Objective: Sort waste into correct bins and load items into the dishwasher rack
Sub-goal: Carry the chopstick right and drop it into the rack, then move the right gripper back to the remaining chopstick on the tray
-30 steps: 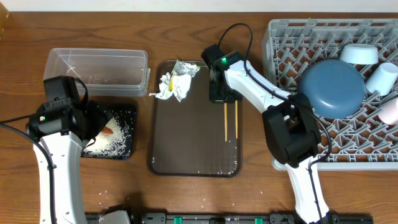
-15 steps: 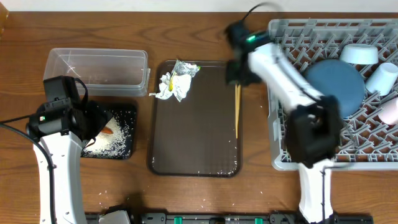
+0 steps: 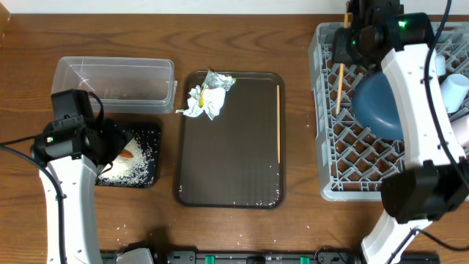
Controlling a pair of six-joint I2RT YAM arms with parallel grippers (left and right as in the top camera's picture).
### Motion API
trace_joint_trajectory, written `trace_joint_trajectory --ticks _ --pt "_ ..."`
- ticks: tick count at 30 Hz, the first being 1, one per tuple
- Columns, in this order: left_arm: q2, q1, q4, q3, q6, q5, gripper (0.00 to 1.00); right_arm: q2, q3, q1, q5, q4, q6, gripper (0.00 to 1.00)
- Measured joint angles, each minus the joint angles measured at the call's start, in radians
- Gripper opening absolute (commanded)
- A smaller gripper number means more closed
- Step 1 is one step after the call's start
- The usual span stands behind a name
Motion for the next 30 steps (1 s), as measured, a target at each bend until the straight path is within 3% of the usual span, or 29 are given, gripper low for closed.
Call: trace_joint_trajectory --ticks 4,8,9,12,13,14,24,30 --pt "0.000 0.000 0.000 0.000 0.000 0.000 0.99 0.068 -0.008 -0.026 0.016 0.004 -0.024 0.02" --pt "0.000 0.000 0.000 0.000 0.000 0.000 0.99 0.117 -0.013 -0.028 0.019 0.005 -0.037 0.09" --pt "0.000 0.000 0.000 0.000 0.000 0.000 0.98 0.126 -0.013 -0.028 0.019 0.005 -0.039 0.19" --pt "0.000 0.000 0.000 0.000 0.000 0.000 0.99 0.130 -0.015 -0.026 0.018 0.003 -0.040 0.64" --pt "0.000 0.000 0.000 0.000 0.000 0.000 0.99 0.130 -0.015 -0.024 0.019 0.003 -0.044 0.75" --pt "0.000 0.000 0.000 0.000 0.000 0.000 0.98 0.130 -0.015 -0.023 0.019 0.003 -0.044 0.80" --pt "0.000 0.000 0.000 0.000 0.000 0.000 0.98 0.130 -0.015 0.041 -0.042 -0.052 0.012 0.82" --pt "0.000 0.000 0.000 0.000 0.000 0.000 0.99 0.130 -0.015 0.156 -0.062 -0.054 0.098 0.84"
